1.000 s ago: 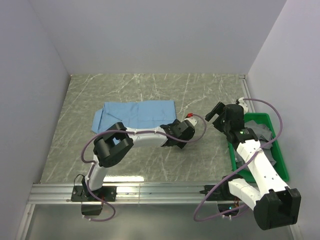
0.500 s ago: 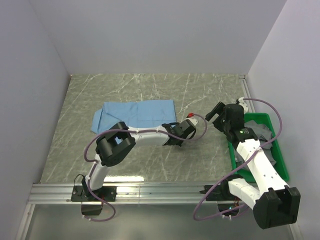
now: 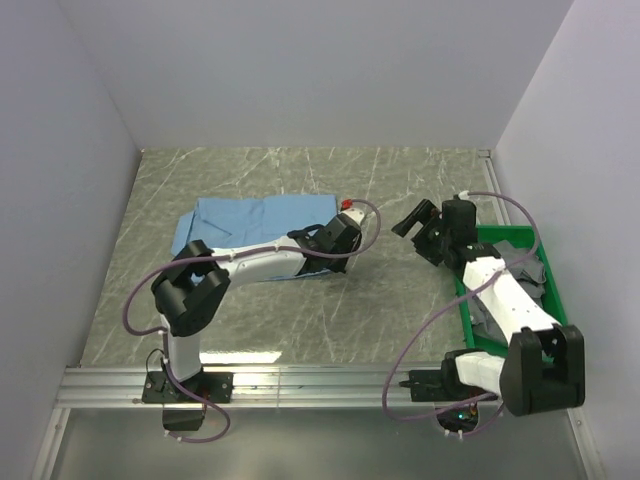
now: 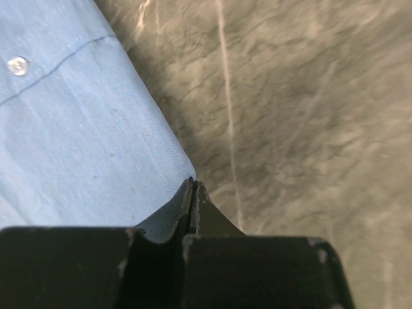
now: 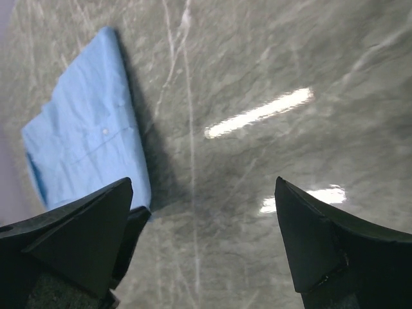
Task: Fold and stack the long sleeve shirts
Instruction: Fold the shirt
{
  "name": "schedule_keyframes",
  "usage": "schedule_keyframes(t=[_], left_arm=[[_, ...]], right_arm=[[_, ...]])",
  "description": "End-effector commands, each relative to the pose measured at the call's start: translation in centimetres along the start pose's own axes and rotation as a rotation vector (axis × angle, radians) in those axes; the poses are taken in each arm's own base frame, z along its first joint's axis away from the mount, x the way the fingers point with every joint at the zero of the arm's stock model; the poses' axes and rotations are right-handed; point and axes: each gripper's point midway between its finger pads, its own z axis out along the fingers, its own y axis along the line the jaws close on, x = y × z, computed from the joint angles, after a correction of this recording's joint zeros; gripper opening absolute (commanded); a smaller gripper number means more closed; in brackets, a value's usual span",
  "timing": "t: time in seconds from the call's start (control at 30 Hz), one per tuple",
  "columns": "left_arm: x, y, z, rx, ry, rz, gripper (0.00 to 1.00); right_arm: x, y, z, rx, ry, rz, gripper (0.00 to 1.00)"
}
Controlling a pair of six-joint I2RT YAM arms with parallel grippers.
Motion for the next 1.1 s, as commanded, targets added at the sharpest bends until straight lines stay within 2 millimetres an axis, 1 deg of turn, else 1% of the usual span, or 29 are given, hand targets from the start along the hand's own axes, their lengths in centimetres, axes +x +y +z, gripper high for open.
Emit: schedule_keyframes(t=[0.0,0.03,0.07,0.1,0.13,0.2,0.23,0.27,0.3,0.4,0.43,0.47,0.5,0.57,0.6,0.67,0.7,0.77,0.8,0.87,0.9,0.97,1.0,1.07], left_arm=[[-2.4,-1.5,-2.0,0.095,-0.073,-0.075,0.0],[-2.4,-1.2,-2.0,0.096,-0.074,-0.085,0.0],[-2.8,-1.2,-2.4,0.107,-0.084,-0.099,0.01],[-2.9,-1.2,-2.5,0.114,-0.087,-0.107,0.01],[-3.1,-1.2,-2.7,0.13,-0.09,-0.122,0.01],[-3.4,-1.3,-3.0,0.146,-0.098,-0.137,0.0],[-3.6,-1.5,-3.2,0.161,-0.099,-0.139,0.0],[-3.8,-1.5,-3.2,0.164,-0.106,-0.147,0.0],[-3.9,-1.6,-3.3,0.168,-0.107,-0.15,0.01],[-4.1,-2.0,-3.3,0.189,-0.108,-0.156,0.01],[-4.0,-2.2,-3.3,0.194,-0.106,-0.158,0.0],[-3.9,-2.2,-3.1,0.198,-0.103,-0.16,0.01],[-3.9,-2.3,-3.0,0.2,-0.102,-0.161,0.01],[-3.9,-2.6,-2.9,0.211,-0.096,-0.163,0.01],[-3.9,-2.6,-2.8,0.212,-0.094,-0.163,0.0],[-4.1,-2.7,-2.7,0.212,-0.096,-0.169,0.01],[-4.3,-2.8,-2.8,0.215,-0.1,-0.172,0.01],[-4.6,-3.1,-2.8,0.226,-0.105,-0.177,0.01],[-4.7,-3.3,-2.9,0.237,-0.104,-0.174,0.01],[-4.9,-3.6,-2.9,0.251,-0.104,-0.177,0.01],[-4.8,-3.7,-2.9,0.261,-0.1,-0.177,0.01],[-4.7,-4.0,-3.0,0.273,-0.099,-0.184,0.01],[-4.7,-4.0,-3.1,0.274,-0.1,-0.189,0.02],[-4.7,-4.0,-3.1,0.276,-0.101,-0.199,0.02]], right_arm=[[-1.0,3.6,0.8,-0.168,0.019,0.065,0.98],[-0.1,3.8,1.8,-0.185,0.081,0.074,0.98],[0.1,4.1,2.3,-0.198,0.106,0.079,0.99],[0.1,4.8,2.8,-0.239,0.12,0.079,0.99],[1.5,5.0,3.7,-0.258,0.198,0.09,0.99],[2.0,5.8,4.8,-0.296,0.242,0.096,0.98],[2.8,5.7,6.1,-0.286,0.283,0.103,0.98],[3.4,6.2,6.4,-0.305,0.317,0.112,0.98],[3.6,6.5,7.3,-0.324,0.327,0.112,0.98],[5.1,8.1,8.3,-0.369,0.38,0.092,0.96],[5.7,8.3,9.3,-0.367,0.405,0.088,0.96],[6.5,8.8,9.6,-0.376,0.427,0.081,0.95],[7.1,9.1,10.3,-0.387,0.449,0.077,0.95],[8.3,10.0,10.8,-0.412,0.482,0.078,0.92],[8.8,10.1,11.6,-0.424,0.502,0.082,0.91],[9.6,10.7,12.1,-0.44,0.526,0.08,0.89],[10.4,10.9,12.7,-0.435,0.546,0.073,0.88],[11.0,11.1,13.2,-0.434,0.559,0.054,0.86],[11.7,11.2,13.6,-0.433,0.574,0.047,0.84],[12.1,11.3,14.0,-0.436,0.587,0.04,0.82],[12.4,11.3,14.5,-0.437,0.593,0.037,0.79],[13.1,11.3,14.8,-0.443,0.613,0.022,0.75],[13.4,11.3,15.1,-0.444,0.618,0.015,0.69],[14.3,11.6,15.1,-0.452,0.635,-0.004,0.65]])
